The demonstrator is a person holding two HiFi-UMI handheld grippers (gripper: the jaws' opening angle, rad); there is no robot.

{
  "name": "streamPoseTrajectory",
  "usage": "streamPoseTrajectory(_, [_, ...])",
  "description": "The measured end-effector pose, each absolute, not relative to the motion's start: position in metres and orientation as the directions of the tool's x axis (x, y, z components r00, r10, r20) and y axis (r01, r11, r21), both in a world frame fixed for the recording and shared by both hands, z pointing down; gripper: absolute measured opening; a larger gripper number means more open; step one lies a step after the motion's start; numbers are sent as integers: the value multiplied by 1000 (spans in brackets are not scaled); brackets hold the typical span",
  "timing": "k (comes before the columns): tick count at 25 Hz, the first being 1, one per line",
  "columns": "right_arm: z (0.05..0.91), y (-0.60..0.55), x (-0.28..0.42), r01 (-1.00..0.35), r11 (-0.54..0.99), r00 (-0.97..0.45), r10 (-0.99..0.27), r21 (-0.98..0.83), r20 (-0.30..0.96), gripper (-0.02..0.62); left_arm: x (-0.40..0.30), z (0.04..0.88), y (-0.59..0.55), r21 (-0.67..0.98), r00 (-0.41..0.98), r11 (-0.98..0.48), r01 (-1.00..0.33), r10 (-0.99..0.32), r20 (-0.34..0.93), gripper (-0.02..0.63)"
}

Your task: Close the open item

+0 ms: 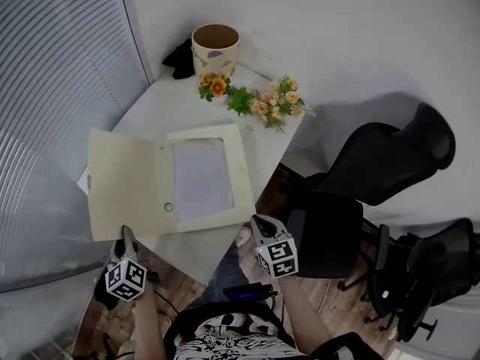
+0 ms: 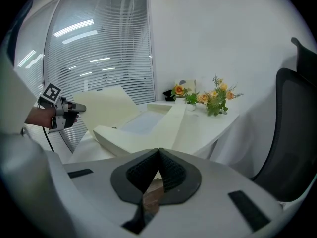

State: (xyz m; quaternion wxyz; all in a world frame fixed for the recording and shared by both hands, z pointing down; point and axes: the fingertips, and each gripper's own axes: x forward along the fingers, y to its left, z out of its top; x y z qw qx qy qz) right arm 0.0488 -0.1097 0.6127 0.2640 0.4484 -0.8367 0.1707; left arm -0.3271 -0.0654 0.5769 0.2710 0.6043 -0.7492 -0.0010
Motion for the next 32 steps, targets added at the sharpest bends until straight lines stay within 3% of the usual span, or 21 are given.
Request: streamPoseTrajectory(32, [611,-109,48,-848,526,-463,-668,-71,582,2,-278,540,-78,220,40,34,-975,-945,323,3])
